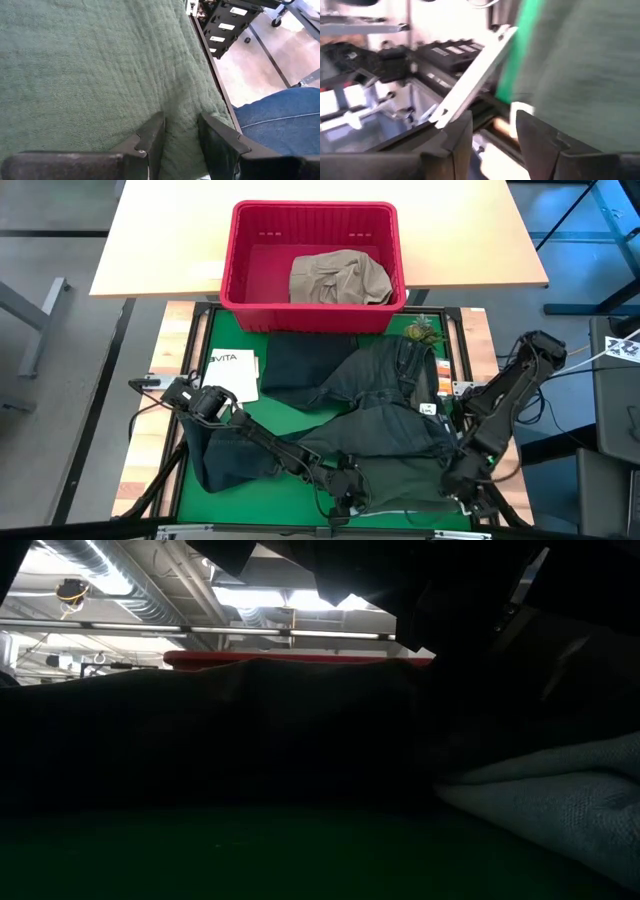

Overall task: Fold Laundry from Bin
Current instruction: Adjust the green shirt

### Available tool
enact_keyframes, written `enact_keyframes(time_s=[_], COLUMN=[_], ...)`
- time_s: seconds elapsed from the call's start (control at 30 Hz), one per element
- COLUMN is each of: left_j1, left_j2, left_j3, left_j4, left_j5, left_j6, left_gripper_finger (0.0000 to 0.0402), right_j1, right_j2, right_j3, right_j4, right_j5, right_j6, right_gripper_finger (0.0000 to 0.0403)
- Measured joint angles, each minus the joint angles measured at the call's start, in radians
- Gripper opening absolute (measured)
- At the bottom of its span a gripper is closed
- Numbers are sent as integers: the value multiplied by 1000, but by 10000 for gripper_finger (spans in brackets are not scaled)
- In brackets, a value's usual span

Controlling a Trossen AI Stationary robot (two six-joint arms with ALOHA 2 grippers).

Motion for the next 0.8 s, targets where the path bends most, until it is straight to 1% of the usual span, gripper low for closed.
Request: enact_keyframes(time_s=[0.1,0.2,0.33,0.4,0.47,0.53,0.6,0.67,0.8], left_j1=[0,1,5,5,5,5,5,5,4], left_j2=[0,-1,-1,-1,-1,-1,-1,-1,-1], left_j3=[0,0,0,0,0,0,0,0,0], left_j4=[0,0,1,1,1,1,1,1,1], left_j5=[1,40,112,134,146,150,151,151,154], left_j6=[4,6,-1,-1,-1,-1,-1,-1,-1], left_gripper_finger=[117,117,117,117,117,117,117,117,117], right_j1=[24,40,45,43,43,44,44,43,45], right_j2=[0,0,0,-1,-3,-4,-2,7,52], right_j3=[0,10,45,79,115,138,139,139,139], right_j4=[21,22,21,18,-8,-55,-95,-134,-175], right_j5=[8,18,31,61,142,284,417,476,489], right_j6=[52,100,102,75,13,-50,-80,-83,-80], right_gripper_finger=[138,130,120,114,108,101,92,84,68])
